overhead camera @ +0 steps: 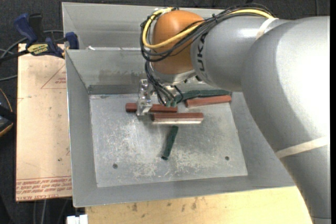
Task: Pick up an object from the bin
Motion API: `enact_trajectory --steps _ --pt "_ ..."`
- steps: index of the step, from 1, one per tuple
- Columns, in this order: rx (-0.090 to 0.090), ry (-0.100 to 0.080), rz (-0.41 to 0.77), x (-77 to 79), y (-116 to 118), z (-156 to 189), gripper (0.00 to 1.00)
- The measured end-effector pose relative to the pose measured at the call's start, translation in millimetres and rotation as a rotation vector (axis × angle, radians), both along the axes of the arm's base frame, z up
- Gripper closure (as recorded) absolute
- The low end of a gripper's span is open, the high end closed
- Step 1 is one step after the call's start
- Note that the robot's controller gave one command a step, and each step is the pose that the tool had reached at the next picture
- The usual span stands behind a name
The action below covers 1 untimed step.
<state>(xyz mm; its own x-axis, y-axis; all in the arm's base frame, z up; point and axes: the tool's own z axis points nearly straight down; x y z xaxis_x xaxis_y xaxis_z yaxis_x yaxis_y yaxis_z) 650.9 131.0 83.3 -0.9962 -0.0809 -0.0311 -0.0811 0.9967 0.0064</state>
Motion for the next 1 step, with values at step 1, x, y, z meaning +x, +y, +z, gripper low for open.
enact_trajectory --steps 1 --pt "0.000 0.000 0.000 0.0 0.0 0.0 1.00"
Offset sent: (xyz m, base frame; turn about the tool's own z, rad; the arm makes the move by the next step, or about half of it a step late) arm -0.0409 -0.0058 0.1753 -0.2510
